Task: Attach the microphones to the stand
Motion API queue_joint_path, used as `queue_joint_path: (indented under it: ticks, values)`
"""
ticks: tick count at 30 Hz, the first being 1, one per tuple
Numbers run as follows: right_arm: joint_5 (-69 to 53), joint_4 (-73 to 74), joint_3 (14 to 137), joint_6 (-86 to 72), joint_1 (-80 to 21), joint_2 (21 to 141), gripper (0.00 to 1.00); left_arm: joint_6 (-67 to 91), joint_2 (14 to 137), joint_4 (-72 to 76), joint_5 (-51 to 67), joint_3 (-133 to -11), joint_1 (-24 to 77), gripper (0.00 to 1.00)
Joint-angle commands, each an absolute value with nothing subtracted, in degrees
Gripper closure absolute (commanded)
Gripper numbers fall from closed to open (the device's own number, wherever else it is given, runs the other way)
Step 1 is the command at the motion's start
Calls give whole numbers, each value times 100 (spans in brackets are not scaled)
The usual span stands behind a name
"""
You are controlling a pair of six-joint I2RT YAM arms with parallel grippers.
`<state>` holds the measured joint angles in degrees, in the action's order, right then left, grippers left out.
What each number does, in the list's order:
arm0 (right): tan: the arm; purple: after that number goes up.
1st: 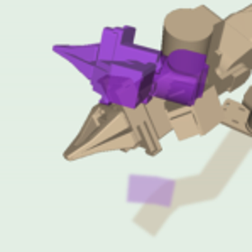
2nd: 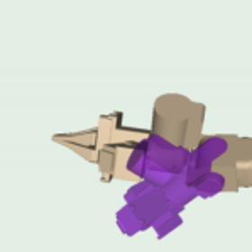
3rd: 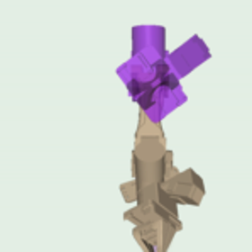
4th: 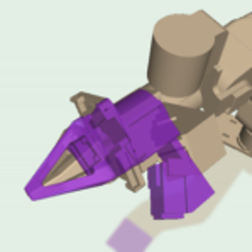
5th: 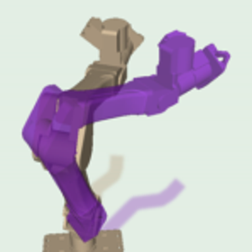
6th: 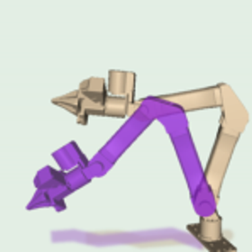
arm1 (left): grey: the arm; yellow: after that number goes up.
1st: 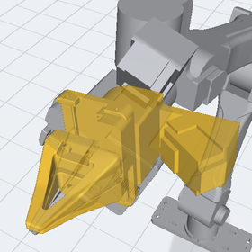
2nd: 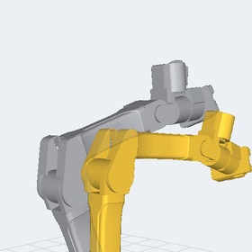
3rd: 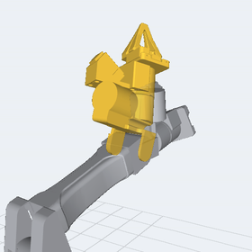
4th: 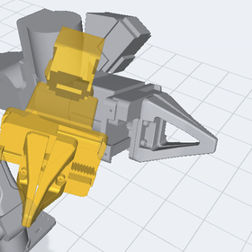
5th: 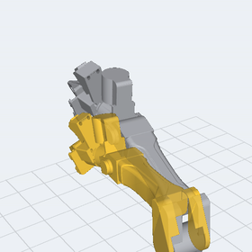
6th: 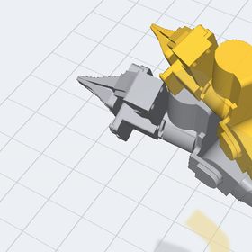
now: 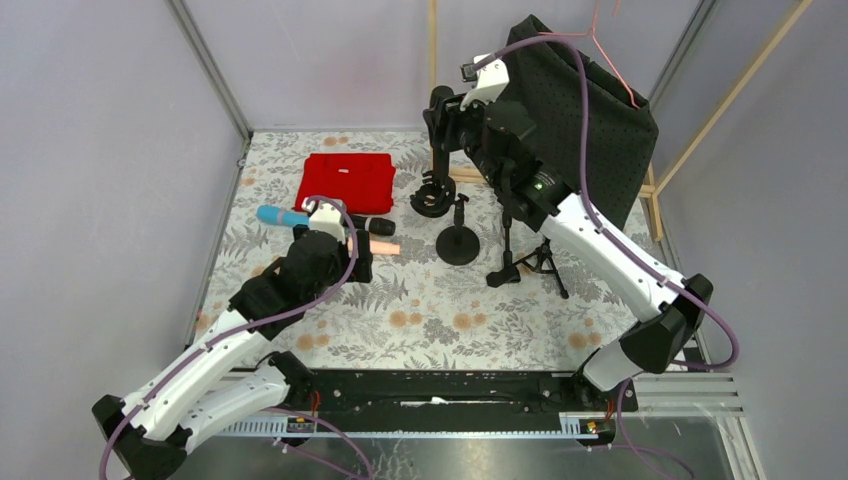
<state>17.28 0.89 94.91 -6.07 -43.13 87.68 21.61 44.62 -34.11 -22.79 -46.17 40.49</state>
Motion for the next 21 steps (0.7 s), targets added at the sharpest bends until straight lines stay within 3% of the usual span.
queue_joint_path:
  ticks: [1,21]
  values:
    - [1382,-589,9804,-640,-4215,8950,100,2048,4358,-3174,-2406,-4580,4025,1]
    - [1149,-1023,9204,-1133,-4007,9211,100,1995,4411,-3122,-2312,-4564,4019,1]
